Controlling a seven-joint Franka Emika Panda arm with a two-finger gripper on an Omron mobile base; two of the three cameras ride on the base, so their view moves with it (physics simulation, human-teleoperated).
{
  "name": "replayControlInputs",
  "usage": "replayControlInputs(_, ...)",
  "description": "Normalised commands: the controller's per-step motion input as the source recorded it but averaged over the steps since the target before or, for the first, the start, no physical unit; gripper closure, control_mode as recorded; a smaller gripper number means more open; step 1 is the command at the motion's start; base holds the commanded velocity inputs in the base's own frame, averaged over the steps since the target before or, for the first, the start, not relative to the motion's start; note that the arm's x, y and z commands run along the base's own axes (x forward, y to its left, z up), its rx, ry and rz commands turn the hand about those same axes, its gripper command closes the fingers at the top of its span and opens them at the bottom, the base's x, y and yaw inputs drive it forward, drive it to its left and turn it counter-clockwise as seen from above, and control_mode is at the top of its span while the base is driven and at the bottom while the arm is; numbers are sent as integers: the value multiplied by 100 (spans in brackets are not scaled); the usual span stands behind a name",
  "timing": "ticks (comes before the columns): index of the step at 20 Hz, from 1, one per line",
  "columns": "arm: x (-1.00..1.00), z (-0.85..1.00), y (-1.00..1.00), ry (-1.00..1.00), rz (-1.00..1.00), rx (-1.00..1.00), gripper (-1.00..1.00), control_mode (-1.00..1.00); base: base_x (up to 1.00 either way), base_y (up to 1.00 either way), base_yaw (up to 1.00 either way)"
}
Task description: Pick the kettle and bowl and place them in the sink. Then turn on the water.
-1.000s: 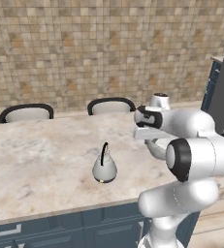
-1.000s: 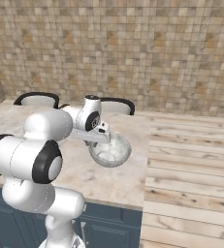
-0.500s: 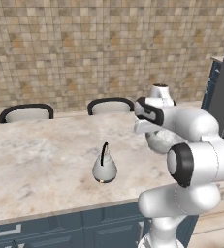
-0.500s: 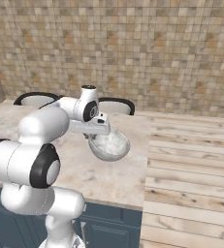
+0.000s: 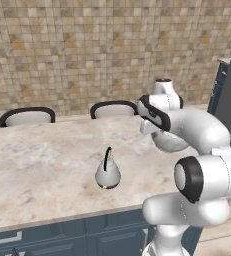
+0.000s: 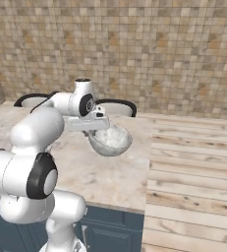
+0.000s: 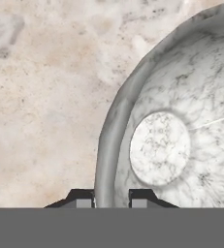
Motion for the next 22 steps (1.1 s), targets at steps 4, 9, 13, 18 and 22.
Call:
replayControlInputs(4,-27,32,0,-9,13,-7,100,-100,0,0,0)
replayControlInputs(9,-39,26,0,-14,10,-8,100,-100,0,0,0)
replayControlInputs(13,-38,21,0,-16,8,-8,100,-100,0,0,0)
replayControlInputs(18,-25,18,0,-11,7,-7,100,-100,0,0,0)
replayControlInputs(22,-7,26,9,0,7,-8,100,-100,0,0,0)
